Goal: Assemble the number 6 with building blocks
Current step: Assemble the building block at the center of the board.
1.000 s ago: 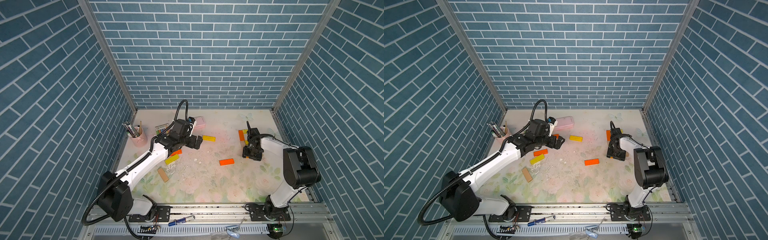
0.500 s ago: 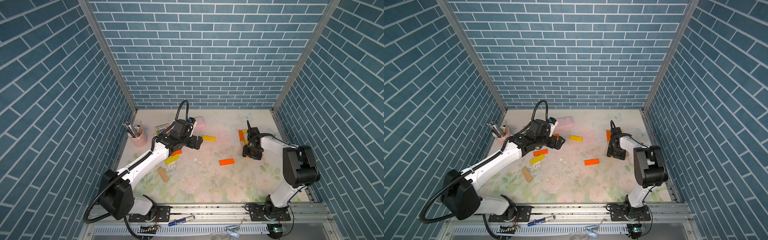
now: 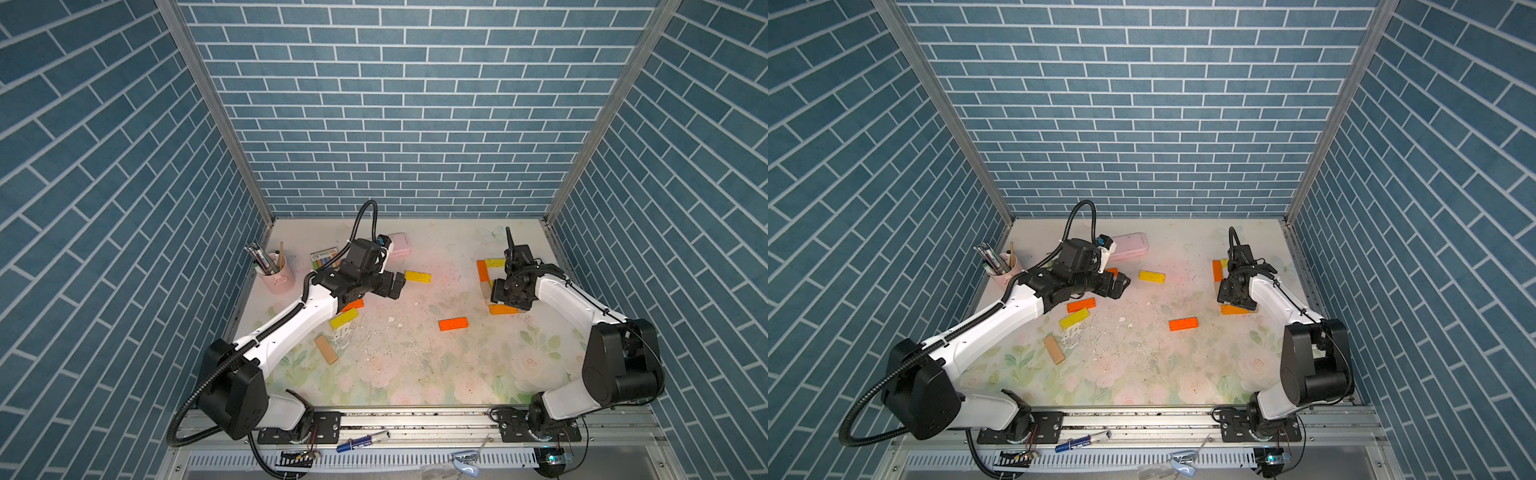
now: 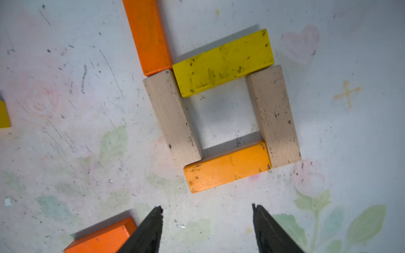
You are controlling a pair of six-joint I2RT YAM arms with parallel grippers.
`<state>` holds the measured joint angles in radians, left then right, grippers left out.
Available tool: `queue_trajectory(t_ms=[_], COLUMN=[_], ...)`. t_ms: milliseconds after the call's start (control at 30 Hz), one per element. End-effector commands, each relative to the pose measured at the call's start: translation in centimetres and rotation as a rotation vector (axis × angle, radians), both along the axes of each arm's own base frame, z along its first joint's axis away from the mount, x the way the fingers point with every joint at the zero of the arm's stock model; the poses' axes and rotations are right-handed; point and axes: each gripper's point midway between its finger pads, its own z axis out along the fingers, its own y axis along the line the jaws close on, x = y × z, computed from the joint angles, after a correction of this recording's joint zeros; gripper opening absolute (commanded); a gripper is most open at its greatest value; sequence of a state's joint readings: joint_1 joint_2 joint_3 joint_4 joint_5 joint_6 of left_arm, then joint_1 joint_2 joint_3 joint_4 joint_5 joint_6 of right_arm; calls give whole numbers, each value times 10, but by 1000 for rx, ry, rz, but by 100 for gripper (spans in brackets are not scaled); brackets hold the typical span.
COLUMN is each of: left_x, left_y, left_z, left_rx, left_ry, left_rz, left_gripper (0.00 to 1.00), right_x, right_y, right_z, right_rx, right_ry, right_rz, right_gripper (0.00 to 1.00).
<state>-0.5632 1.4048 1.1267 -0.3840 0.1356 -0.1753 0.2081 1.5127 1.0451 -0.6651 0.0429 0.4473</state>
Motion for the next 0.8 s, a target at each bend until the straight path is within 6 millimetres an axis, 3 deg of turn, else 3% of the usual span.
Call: queue_trajectory(t_ms=[0,200,567,767], left_x=[0,1,3,3], left_y=[5,9,14,17], left_z=[3,4,4,5], left_rx=[2,24,39,40], left_ry=[-8,-1,1,-1], left_rz=[15,35,62,72], left_gripper=[99,99,99,99], right_x=[0,4,-1,19], right_y=[6,21,53,80], right_z=[8,12,-14,-28], right_rx=[37,88,64,82], right_ry=[-16,-57,18,37], right_rz=[26,58,133,147], right_gripper=[67,67,65,53])
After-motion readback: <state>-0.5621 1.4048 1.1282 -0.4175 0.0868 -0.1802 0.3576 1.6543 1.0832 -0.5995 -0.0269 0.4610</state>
